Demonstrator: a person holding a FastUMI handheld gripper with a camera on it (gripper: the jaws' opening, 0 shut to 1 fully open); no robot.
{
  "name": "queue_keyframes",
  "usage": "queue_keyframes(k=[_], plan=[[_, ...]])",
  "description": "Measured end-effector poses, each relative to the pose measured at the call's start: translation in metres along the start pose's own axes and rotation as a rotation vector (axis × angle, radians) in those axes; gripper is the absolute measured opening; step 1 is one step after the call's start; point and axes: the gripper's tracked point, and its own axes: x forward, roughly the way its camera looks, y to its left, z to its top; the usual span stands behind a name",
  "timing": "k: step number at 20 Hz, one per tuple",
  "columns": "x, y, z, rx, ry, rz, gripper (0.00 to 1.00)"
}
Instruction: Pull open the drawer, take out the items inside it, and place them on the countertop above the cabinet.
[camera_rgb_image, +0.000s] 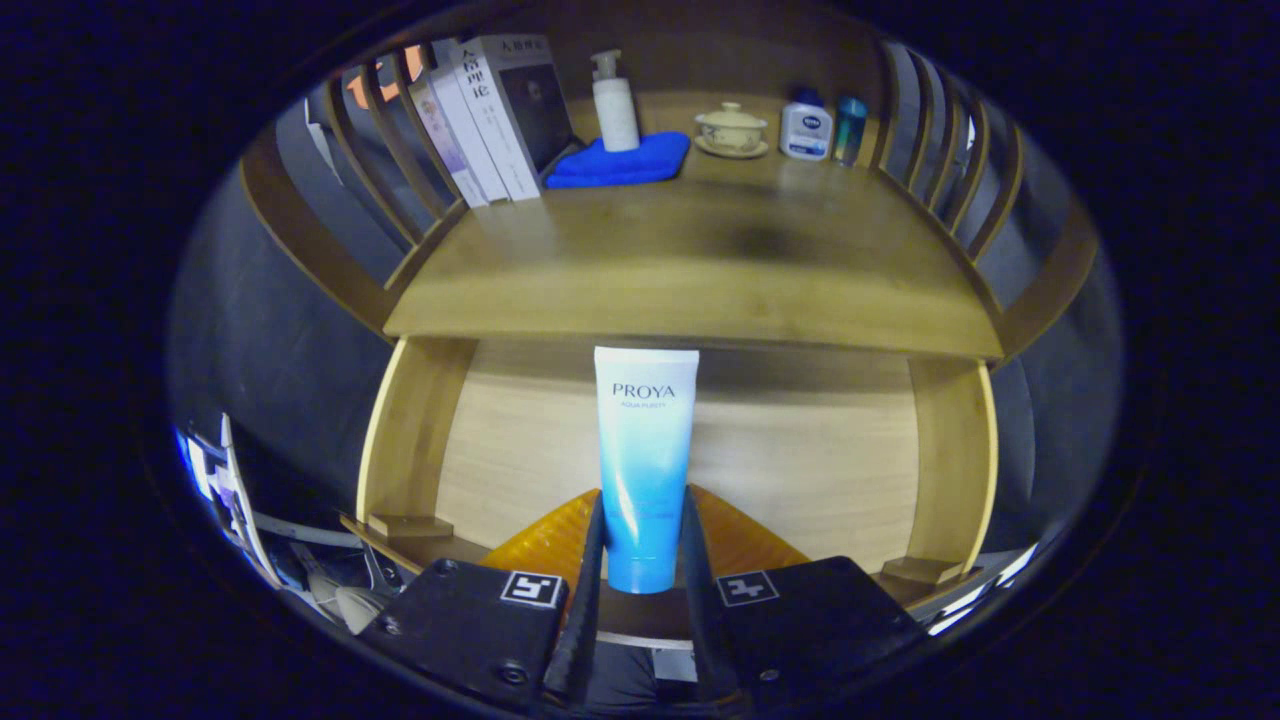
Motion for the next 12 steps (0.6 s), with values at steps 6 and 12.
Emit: queue_keyframes(k=[6,12], plan=[[-0.005,-0.017,0.049,0.05,-0.04,-0.026,0.43],[0.003,-0.029,0.1,0.102,-0.058,-0.051,0.43]])
